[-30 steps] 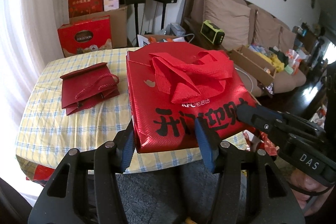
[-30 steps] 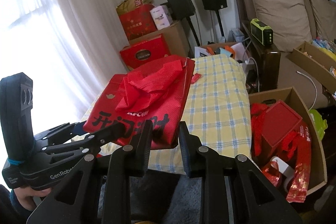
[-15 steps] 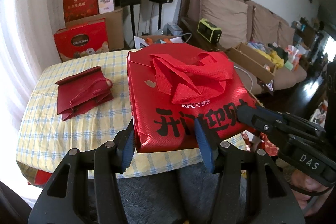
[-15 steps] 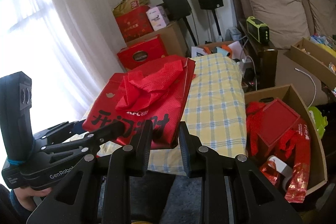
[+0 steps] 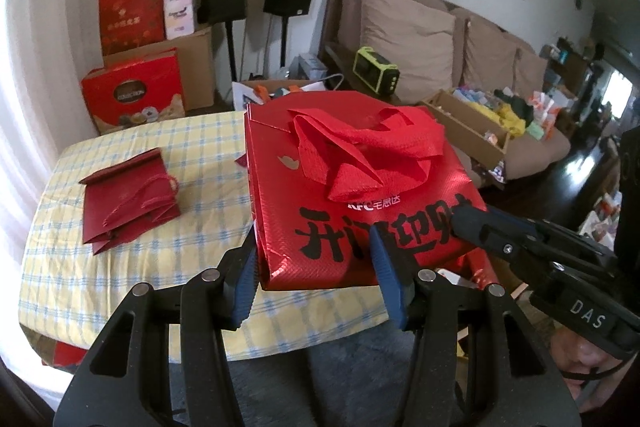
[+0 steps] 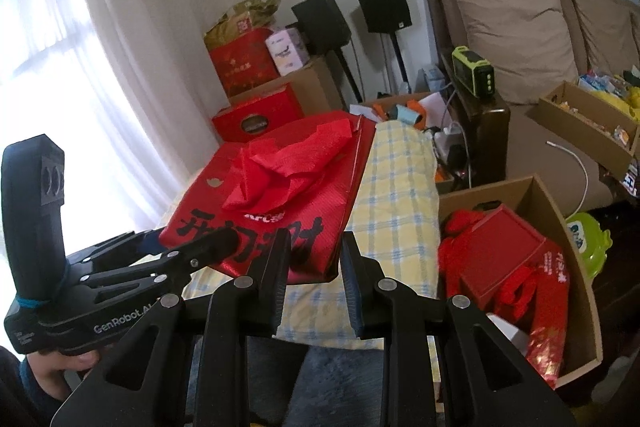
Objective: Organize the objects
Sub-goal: 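Carry the red KFC bag with the left gripper down into the cardboard box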
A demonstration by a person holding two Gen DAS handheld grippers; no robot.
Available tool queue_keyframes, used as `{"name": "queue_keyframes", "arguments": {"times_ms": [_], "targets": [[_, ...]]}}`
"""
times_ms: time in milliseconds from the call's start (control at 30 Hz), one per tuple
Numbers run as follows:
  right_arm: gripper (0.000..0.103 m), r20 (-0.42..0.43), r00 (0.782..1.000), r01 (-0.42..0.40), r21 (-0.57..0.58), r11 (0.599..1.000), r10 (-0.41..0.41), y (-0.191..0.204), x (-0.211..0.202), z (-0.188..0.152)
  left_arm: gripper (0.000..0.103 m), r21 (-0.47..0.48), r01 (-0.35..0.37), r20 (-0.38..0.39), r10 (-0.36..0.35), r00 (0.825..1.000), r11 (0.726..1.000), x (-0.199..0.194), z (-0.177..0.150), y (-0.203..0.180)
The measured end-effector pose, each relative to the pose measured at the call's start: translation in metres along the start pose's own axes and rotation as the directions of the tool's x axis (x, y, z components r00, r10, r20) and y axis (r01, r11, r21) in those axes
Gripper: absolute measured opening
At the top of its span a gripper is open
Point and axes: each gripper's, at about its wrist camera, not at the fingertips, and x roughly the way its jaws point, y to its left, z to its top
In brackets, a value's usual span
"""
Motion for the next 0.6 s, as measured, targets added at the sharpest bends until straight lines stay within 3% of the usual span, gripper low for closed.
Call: {"name": "queue_keyframes", "arguments": {"times_ms": [600], "targets": [[0.025,-0.004,0.998,0.067,0.095,0.993,-0.067,-0.076,-0.024,-0.005,0.048,0.156,0.044,0.009,-0.046,0.999,0.987,0.034,0.017,-0.083]]}}
